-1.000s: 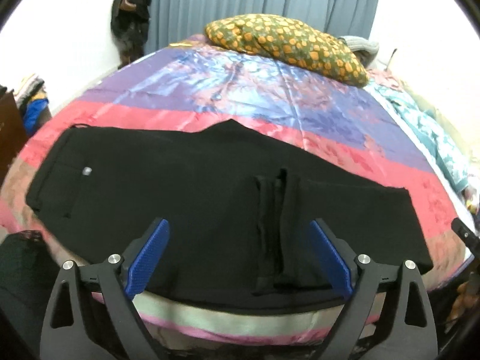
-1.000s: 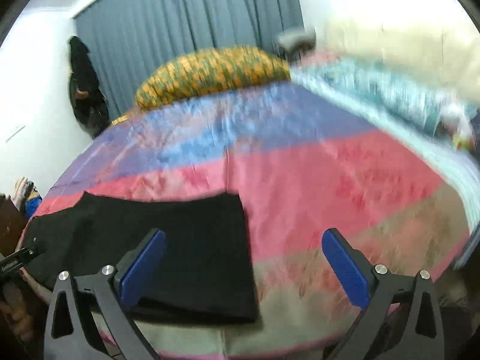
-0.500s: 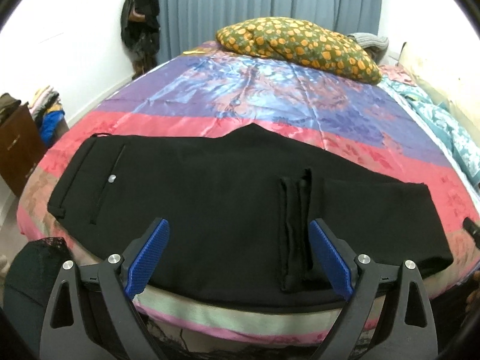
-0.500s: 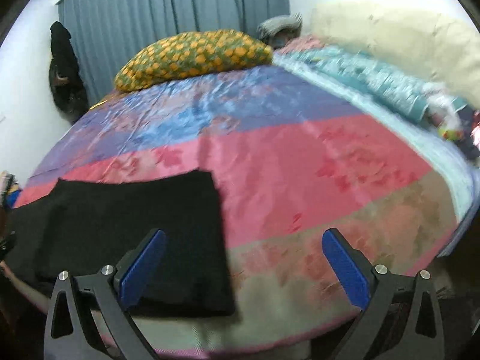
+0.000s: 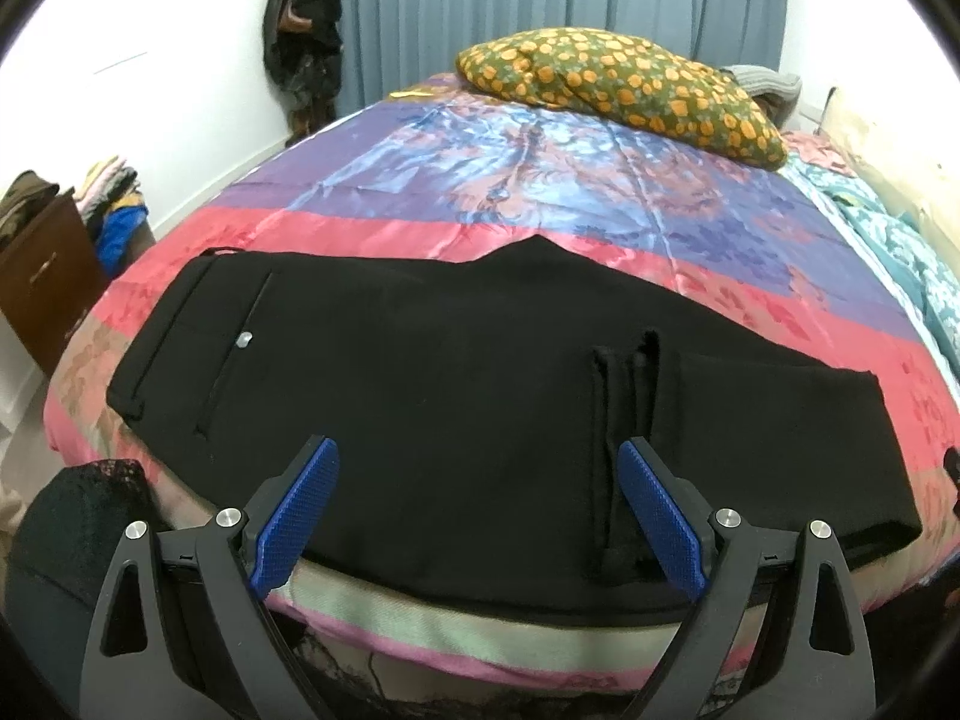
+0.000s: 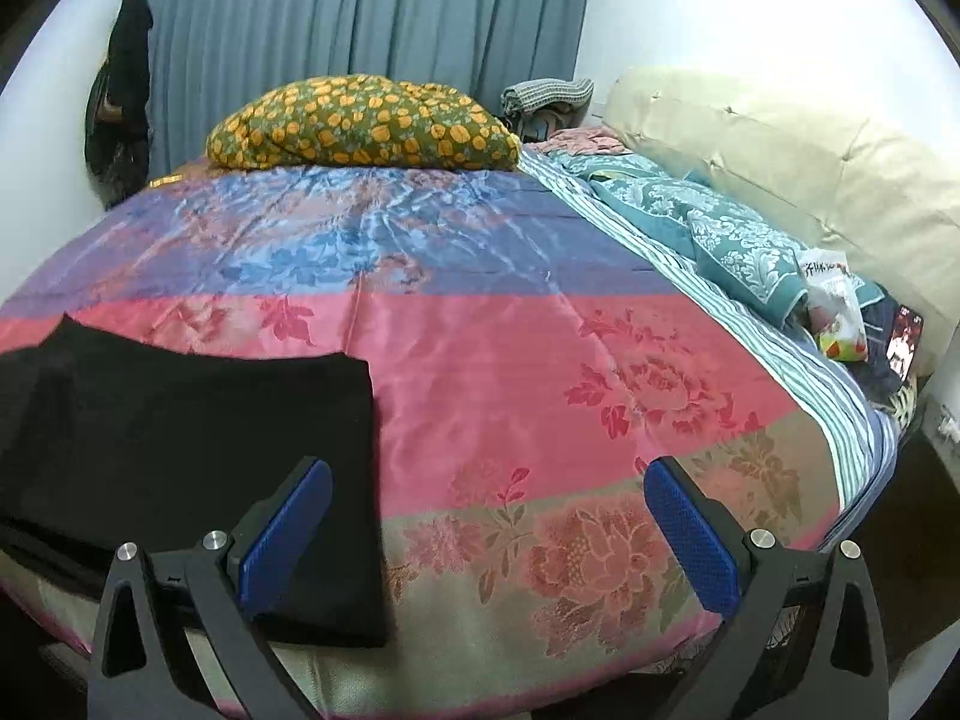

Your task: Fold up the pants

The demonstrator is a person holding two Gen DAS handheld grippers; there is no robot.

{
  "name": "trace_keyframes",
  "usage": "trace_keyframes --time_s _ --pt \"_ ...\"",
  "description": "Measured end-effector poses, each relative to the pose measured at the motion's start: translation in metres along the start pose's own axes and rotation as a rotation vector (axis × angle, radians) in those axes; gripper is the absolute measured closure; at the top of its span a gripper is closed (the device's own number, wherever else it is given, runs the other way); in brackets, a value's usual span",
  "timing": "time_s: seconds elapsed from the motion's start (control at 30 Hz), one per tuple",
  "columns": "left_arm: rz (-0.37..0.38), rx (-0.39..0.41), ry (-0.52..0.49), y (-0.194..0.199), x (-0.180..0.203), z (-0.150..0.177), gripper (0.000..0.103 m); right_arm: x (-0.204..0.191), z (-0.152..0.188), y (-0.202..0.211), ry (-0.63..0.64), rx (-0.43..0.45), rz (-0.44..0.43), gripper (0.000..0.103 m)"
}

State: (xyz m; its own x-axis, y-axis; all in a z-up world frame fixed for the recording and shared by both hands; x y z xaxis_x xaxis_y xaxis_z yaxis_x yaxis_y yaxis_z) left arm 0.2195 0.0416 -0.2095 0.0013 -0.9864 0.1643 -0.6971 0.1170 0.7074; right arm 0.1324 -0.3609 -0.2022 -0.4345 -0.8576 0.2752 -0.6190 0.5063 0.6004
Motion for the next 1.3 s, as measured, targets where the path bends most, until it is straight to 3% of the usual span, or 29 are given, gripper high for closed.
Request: trace_keyframes --time_s 0.57,0.87,1.03,1.1,1.2,1.3 --pt "-0.049 0.000 -0.070 0.002 0.000 0.003 0.006 0.015 0.002 -0.001 -0.040 -0.011 0.029 0.000" --pt "-0.122 -0.014 -0.125 0.006 -0.029 0.009 0.006 0.010 0.003 0.004 -0.036 0.008 -0.020 0.000" --pt "-0.140 -0.006 -0.062 0.004 -0.088 -0.030 0.006 0.009 0.004 0.003 -0.042 0.000 -0.039 0.000" --pt "-0.134 -0.042 -0.008 -0.004 -0.128 -0.050 0.006 0.007 0.003 0.005 -0.031 0.005 -0.045 0.000" --pt "-0.052 -0.124 0.131 -0.021 -0.196 -0.077 0.006 -0.001 0.003 0.008 -0.004 0.014 -0.058 0.000" --pt "0.033 -0.206 0.184 -0.041 -0.229 -0.084 0.006 -0.012 0.005 0.010 0.032 0.014 -0.077 0.000"
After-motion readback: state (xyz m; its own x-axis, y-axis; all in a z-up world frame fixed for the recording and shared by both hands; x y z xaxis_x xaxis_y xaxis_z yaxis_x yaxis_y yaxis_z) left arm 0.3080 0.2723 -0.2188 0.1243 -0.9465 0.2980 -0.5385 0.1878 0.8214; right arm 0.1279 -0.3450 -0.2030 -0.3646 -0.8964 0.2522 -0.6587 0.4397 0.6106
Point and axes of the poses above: each gripper's, at about its wrist camera, not at the fingertips, and y roughly against the way its jaws point, x to its right, z to its underside, the point moved 8 cm from there along -y, roughly the way its jaws point, and after that the axes turned 11 degrees about z, right-handed, at the moved point
